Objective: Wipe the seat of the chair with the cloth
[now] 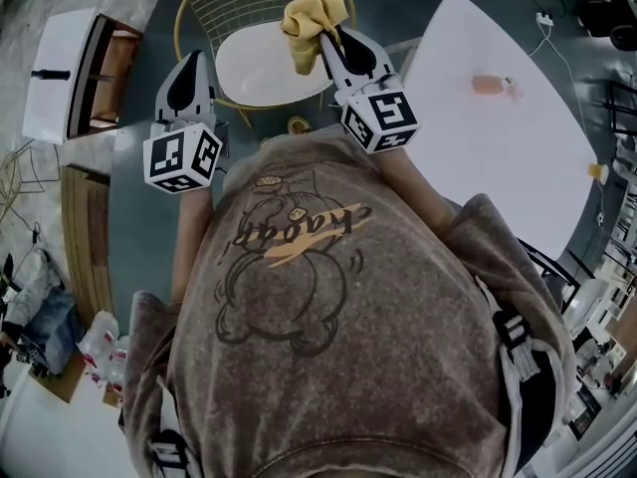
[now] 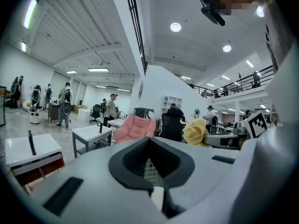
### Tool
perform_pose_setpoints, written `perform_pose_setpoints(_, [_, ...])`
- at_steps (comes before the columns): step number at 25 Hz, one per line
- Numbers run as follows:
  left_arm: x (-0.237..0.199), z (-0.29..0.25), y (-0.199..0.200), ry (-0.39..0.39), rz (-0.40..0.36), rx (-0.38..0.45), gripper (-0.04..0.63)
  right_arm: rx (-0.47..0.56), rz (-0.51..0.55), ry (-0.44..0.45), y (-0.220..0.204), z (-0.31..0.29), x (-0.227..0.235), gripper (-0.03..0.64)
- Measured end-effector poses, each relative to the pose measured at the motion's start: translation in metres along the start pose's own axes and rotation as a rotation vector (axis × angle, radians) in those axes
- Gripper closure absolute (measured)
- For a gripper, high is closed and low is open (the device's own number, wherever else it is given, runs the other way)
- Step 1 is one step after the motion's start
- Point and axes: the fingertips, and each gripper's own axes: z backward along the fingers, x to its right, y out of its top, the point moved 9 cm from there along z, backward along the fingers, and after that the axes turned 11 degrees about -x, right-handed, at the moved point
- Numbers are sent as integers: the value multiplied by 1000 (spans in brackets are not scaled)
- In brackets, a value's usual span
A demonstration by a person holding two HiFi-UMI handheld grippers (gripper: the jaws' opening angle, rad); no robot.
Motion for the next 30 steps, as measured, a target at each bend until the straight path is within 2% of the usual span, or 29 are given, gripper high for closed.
perform_pose_setpoints(6, [2, 6, 1, 15, 16, 2, 586, 8, 15, -31, 2, 3, -2, 552])
perform_pose_setpoints(30, [9, 13, -4, 36, 48, -7, 586, 0, -6, -29, 3, 11, 3, 552])
